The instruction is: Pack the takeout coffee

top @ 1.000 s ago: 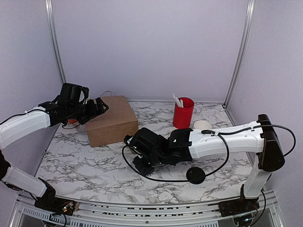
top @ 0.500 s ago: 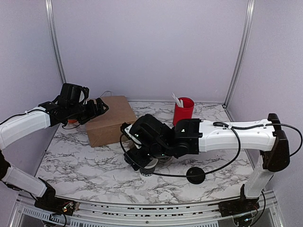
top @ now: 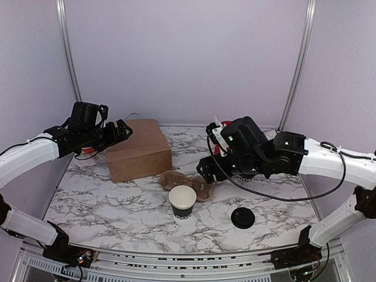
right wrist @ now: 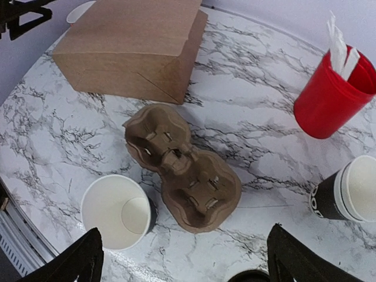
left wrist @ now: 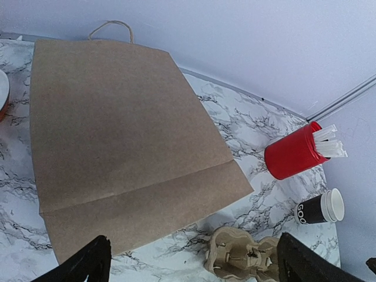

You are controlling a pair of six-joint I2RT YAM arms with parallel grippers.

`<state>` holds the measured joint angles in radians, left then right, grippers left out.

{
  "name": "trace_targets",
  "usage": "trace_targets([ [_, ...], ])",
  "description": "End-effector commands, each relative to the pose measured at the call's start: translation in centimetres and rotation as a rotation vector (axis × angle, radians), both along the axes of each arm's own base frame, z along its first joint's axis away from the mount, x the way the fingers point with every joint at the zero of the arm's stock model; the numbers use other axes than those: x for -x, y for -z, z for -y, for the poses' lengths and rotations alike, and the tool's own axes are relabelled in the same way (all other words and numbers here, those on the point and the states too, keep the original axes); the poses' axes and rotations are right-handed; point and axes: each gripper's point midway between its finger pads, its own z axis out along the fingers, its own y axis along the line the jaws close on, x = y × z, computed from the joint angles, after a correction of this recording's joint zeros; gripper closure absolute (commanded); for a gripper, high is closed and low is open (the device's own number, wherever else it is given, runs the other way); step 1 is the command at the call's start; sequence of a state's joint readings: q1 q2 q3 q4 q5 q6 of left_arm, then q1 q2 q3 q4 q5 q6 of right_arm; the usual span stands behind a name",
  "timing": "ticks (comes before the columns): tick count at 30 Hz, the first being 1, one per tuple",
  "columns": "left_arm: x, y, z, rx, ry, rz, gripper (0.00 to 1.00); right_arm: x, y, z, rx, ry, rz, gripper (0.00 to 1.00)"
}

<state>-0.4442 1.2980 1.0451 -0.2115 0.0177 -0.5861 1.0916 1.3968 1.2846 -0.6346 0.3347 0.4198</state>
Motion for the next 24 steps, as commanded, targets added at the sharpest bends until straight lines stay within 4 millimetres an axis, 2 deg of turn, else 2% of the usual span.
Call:
trace_targets([
  [1,-0.1,-1.7,-0.4,-0.017,-0.001,0.070,0.01,-0.3,1.9,4.3,0.005,0.103,-0.058,0.06],
  [10,-0.7,-3.0,-0.6,-0.049,0.005,0.129,0.01,1.0,7.7,10.2,0.067,0.217,-0.180,0.06],
  [19,-1.0,-2.9,-1.2,-0.099,-0.013,0.145,0.01,2.9,13.8,13.1,0.141,0.260,-0.301,0.05],
  [24,-0.9,-2.3,-1.3,-0.116,-0.007,0.139,0.01,3.3,16.0,13.9,0.135,0.274,-0.368,0.05],
])
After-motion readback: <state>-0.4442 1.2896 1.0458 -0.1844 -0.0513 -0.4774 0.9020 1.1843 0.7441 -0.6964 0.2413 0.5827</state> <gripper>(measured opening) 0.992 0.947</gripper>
